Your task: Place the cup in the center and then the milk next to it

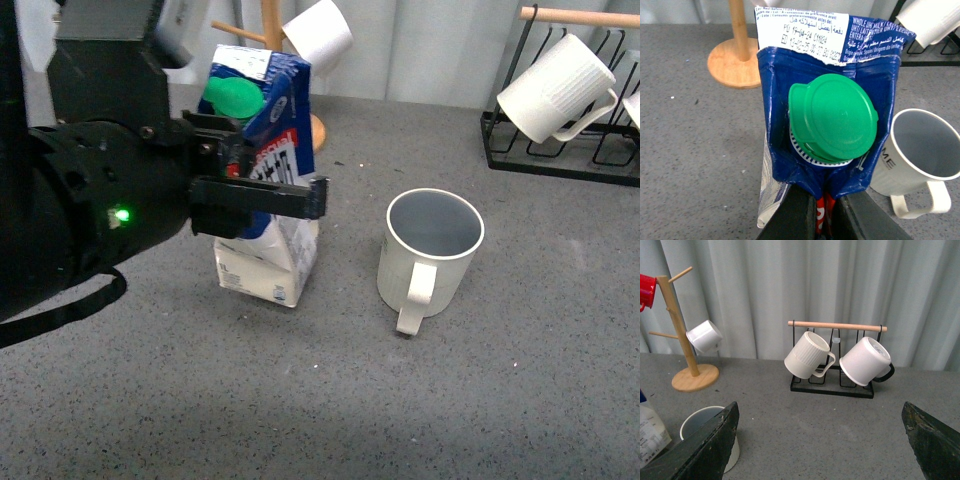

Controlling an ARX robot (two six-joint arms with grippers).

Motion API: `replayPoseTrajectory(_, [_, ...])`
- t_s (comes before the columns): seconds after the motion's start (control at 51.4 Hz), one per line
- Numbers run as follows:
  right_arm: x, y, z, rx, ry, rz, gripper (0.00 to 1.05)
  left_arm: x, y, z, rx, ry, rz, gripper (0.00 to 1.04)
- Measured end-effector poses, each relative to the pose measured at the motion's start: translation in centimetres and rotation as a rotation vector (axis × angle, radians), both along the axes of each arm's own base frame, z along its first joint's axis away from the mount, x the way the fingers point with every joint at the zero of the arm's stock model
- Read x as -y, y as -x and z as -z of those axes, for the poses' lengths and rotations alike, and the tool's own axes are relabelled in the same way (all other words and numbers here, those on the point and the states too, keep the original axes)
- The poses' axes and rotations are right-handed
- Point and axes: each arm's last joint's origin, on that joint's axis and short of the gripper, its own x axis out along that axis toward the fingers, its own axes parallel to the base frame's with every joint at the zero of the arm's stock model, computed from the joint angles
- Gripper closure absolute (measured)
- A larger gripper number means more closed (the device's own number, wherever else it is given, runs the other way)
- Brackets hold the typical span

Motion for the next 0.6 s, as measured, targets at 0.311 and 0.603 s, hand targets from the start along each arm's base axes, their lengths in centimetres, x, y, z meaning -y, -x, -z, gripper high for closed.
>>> replayPoseTrajectory(0.311, [0.0, 0.0, 0.0, 0.000, 0.000, 0.000, 0.09, 3.3, -0.4, 0.5, -0.002, -0.008, 0.062, 1.00])
replayPoseTrajectory(0.603, [0.0, 0.0, 0.0, 0.000, 0.000, 0.000, 0.09, 4.0, -0.9, 1.2, 0.004, -0.004, 0.065, 1.00])
